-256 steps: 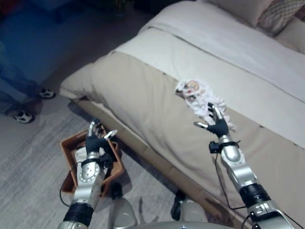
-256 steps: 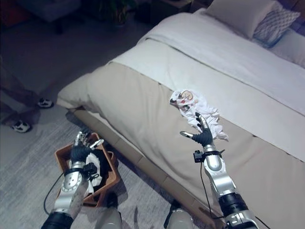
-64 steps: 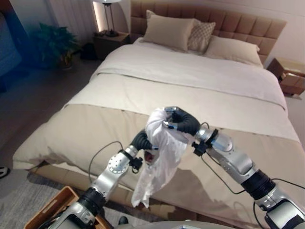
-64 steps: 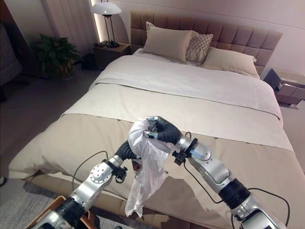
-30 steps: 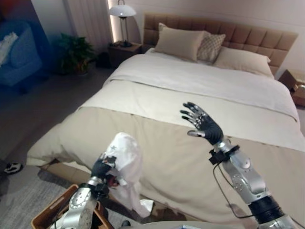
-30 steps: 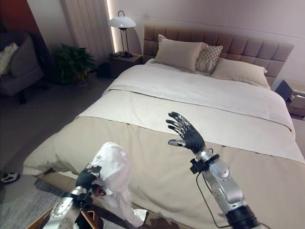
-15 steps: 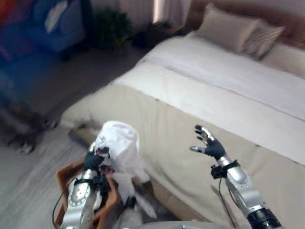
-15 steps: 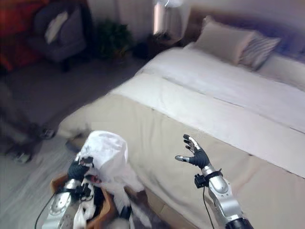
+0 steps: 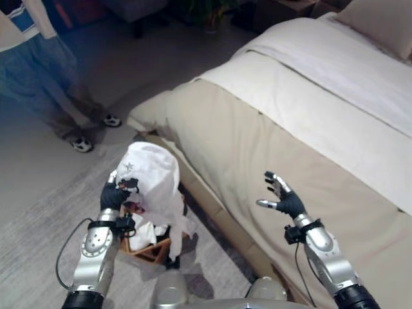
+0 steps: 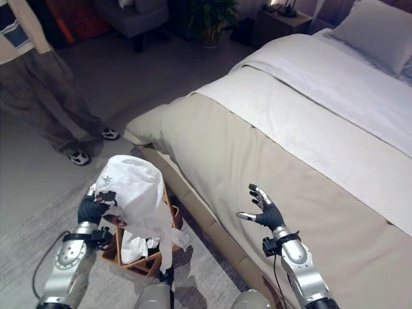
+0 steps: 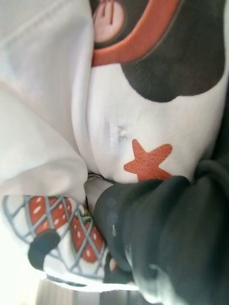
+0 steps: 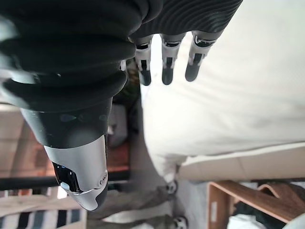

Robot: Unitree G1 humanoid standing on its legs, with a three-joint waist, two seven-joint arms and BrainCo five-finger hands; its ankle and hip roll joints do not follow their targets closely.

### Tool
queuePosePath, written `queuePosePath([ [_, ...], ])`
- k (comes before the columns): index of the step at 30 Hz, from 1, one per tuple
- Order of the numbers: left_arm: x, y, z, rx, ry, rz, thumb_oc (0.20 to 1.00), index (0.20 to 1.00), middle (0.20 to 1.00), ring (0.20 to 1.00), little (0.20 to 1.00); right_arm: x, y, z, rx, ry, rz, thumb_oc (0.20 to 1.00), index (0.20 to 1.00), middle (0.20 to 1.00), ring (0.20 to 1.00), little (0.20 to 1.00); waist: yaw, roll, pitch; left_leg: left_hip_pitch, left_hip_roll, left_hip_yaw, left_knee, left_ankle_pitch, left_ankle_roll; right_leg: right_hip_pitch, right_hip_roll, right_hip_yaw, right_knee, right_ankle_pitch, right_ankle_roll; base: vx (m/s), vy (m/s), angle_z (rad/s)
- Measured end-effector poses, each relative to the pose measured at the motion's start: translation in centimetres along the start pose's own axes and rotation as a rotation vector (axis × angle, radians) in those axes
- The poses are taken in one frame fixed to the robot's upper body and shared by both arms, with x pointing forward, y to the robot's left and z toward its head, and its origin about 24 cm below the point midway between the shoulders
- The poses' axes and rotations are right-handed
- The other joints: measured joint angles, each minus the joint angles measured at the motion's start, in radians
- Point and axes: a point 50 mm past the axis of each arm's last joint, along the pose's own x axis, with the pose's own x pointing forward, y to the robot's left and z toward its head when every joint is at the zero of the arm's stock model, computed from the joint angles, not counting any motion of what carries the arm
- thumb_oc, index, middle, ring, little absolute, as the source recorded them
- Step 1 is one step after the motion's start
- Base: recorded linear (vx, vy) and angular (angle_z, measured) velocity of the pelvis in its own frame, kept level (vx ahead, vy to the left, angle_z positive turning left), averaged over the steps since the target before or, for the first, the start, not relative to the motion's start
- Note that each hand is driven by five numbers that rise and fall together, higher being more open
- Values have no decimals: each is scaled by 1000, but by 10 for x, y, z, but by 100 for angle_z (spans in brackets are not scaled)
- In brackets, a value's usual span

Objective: Pick up clothes into the bucket

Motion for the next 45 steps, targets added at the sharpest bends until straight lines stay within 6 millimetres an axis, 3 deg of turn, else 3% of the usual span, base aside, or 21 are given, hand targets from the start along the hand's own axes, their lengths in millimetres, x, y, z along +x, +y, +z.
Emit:
queuePosePath([
  [4, 6, -6, 6, -7, -30, -18, 200, 200, 200, 200, 200, 2, -5, 1, -5, 3, -8, 1000, 1000, 1000, 1000, 1000, -34, -1, 7, -15, -42, 48, 42, 1, -7, -29, -37, 60, -8, 17, 26, -86, 300, -23],
  [5, 14, -10, 12, -10, -60, -31, 200, 200, 200, 200, 200, -1, -5, -3, 5, 18, -15, 1000, 1000, 1000, 1000, 1000, -46, -2, 10, -46, -58, 40, 85, -22, 18, -28, -36, 110, 0, 23, 26, -159, 443, 14],
  [7, 23, -14, 22, -13, -103, -43, 200, 200, 200, 200, 200, -3, -2, -8, 20, 41, -6, 1000, 1000, 1000, 1000, 1000, -53, -1, 12, -61, -56, 38, 129, -44, 26, -34, -31, 138, 11, 44, 17, -75, 233, 13],
  [8, 29, -16, 29, -16, -134, -43, 200, 200, 200, 200, 200, -2, 2, -9, 31, 48, 10, 1000, 1000, 1000, 1000, 1000, -38, 7, 15, -84, -42, 38, 149, -64, 50, -50, -20, 161, 11, 77, 4, -7, 193, -12],
  [9, 33, -17, 35, -13, -158, -40, 200, 200, 200, 200, 200, -3, 7, -12, 41, 57, 25, 1000, 1000, 1000, 1000, 1000, -32, 11, 16, -86, -42, 40, 151, -81, 53, -62, -10, 179, 27, 107, -17, 0, 193, -12],
  [10, 33, -17, 37, -11, -169, -33, 200, 200, 200, 200, 200, -5, 9, -15, 48, 69, 30, 1000, 1000, 1000, 1000, 1000, -30, 11, 15, -80, -34, 32, 140, -81, 53, -75, -12, 205, 46, 105, -16, 0, 0, 0],
  [12, 30, -11, 45, 24, -204, 14, 200, 200, 200, 200, 200, -13, 20, -25, 73, 105, 64, 1000, 1000, 1000, 1000, 1000, -17, -8, -4, -64, -36, 33, 83, -55, 43, -91, 12, 248, 21, 47, -3, -56, -71, 3],
  [14, 29, 0, 53, 46, -241, 84, 200, 200, 200, 200, 200, -16, 26, -31, 80, 133, 91, 1000, 1000, 1000, 1000, 1000, 11, -39, -24, -80, -40, 38, 45, -12, 23, -88, 38, 240, -42, 5, 11, -146, -113, -4],
  [15, 27, 8, 57, 65, -259, 150, 200, 200, 200, 200, 200, -15, 25, -38, 79, 161, 89, 1000, 1000, 1000, 1000, 1000, 22, -44, -30, -102, -29, 37, 38, 0, 24, -82, 60, 241, -106, 8, 35, -102, -55, -8],
  [19, 23, 26, 71, 105, -320, 294, 200, 200, 200, 200, 200, -11, 21, -45, 65, 200, 70, 1000, 1000, 1000, 1000, 1000, 25, -14, -26, -120, 24, 12, -27, 61, 2, -67, 147, 223, -211, 57, 26, -19, -61, 3],
  [22, 23, 29, 74, 128, -344, 332, 200, 200, 200, 200, 200, -19, 17, -55, 59, 248, 55, 1000, 1000, 1000, 1000, 1000, 24, -13, -26, -85, 36, 2, -51, 70, 2, -26, 163, 208, -239, 59, 22, 7, -16, 7],
  [25, 22, 44, 83, 143, -380, 423, 200, 200, 200, 200, 200, -24, 15, -64, 54, 289, 50, 1000, 1000, 1000, 1000, 1000, 22, -9, -27, -67, 39, -1, -66, 77, -9, -5, 173, 200, -259, 67, 19, 0, 0, 0],
  [35, 31, 80, 119, 338, -470, 572, 200, 200, 200, 200, 200, -8, 18, -50, 37, 234, 83, 1000, 1000, 1000, 1000, 1000, 24, -9, -28, -69, 29, 2, -68, 79, -12, 1, 165, 188, -268, 67, 20, -4, 4, 2],
  [43, 35, 91, 93, 337, -358, 636, 200, 200, 200, 200, 200, -4, 18, -46, 13, 224, 97, 1000, 1000, 1000, 1000, 1000, 21, -7, -23, -148, 24, -14, -33, 88, -26, -71, 157, 180, -225, 58, 27, -73, 4, 4],
  [45, 41, 84, 81, 318, -311, 621, 200, 200, 200, 200, 200, -1, 15, -41, -17, 208, 110, 1000, 1000, 1000, 1000, 1000, 19, -9, 32, -210, 22, -32, 19, 87, -27, -124, 148, 173, -161, 39, 30, -138, 10, 19],
])
